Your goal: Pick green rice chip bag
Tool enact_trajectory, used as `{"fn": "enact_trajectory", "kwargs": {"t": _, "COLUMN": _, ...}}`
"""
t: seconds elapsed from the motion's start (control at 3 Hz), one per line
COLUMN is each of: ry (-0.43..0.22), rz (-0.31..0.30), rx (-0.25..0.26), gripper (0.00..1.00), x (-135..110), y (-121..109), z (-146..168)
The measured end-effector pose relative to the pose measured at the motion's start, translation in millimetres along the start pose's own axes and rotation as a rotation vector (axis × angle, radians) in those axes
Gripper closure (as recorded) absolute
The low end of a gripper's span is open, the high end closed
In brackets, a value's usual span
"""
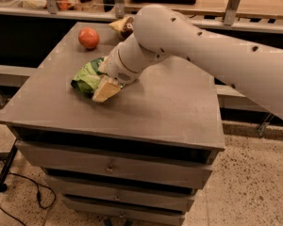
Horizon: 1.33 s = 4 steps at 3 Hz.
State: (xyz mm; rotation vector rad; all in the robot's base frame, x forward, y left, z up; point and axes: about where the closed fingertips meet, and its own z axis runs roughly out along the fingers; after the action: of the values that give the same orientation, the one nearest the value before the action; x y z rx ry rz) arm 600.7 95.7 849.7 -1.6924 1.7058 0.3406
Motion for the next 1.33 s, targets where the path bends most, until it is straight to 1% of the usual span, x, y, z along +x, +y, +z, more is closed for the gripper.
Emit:
{"fn": "enact_trajectory", "kwargs": {"t": 0.67, "ry": 0.026, "rz": 0.011, "rx": 0.011, "gripper": 0.87, "x": 3, "y": 8, "z": -5}}
{"fn": "enact_trajectory", "kwargs": {"t": 1.0, "ry": -0.006, "rz": 0.030, "rx": 0.006, "gripper": 1.00, "x": -8, "y": 10, "z": -13}}
{"fn": "enact_trajectory", "kwargs": {"t": 1.33, "ry": -0.097, "rz": 0.070, "rx": -0.016, "gripper": 1.00, "x": -30, "y": 10, "z": -26}}
